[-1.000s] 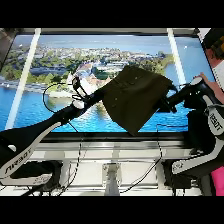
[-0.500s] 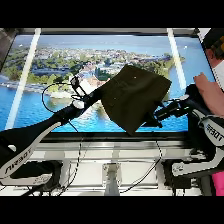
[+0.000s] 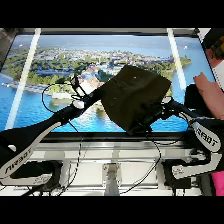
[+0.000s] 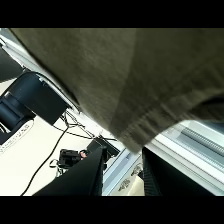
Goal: Fold the clothes and pants, and hang the long-sleeved shirts on hangers.
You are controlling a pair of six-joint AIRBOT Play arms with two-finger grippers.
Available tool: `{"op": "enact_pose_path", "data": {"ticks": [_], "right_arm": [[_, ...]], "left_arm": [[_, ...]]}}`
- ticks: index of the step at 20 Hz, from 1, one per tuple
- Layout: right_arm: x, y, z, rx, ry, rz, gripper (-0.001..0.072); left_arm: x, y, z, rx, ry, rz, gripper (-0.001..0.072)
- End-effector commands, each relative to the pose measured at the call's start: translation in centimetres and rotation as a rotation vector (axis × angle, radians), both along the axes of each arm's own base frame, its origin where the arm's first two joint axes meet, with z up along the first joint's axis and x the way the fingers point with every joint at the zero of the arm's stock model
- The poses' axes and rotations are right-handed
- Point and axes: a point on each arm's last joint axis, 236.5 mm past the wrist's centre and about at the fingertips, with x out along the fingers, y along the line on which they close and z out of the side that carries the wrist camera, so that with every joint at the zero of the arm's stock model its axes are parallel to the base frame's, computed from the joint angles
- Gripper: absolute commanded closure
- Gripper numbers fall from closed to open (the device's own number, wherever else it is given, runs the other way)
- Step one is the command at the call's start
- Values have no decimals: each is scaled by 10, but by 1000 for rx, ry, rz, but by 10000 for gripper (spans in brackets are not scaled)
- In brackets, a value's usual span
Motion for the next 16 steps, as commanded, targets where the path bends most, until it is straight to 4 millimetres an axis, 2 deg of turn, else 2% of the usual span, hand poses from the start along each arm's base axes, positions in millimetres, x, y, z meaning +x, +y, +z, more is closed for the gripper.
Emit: {"op": "enact_pose_path", "data": {"ticks": [1, 4, 5, 6, 8, 10, 12, 14, 16], "right_arm": [[4, 7, -7, -25, -28, -12, 442], [6, 12, -10, -29, -52, -7, 461], [4, 14, -5, 0, -59, 7, 620], [3, 16, 1, 25, -64, 12, 700], [12, 19, 13, 41, -113, -5, 700], [35, 15, 29, 29, -215, -57, 701], [68, 2, 49, 4, -325, -152, 701], [99, -17, 65, -27, -408, -250, 701], [124, -29, 76, -43, -471, -314, 701]], "left_arm": [[0, 0, 0, 0, 0, 1, 671], [0, 0, 0, 0, 0, 1, 669], [0, 0, 0, 0, 0, 1, 669], [1, 1, 0, 1, -1, 4, 669], [4, 7, 1, 3, -5, 19, 670], [10, 15, 6, 14, -28, 49, 673], [12, 16, 20, 20, -67, 45, 672], [12, 12, 48, 44, -148, 9, 673], [13, 15, 89, 24, -242, 47, 673]]}}
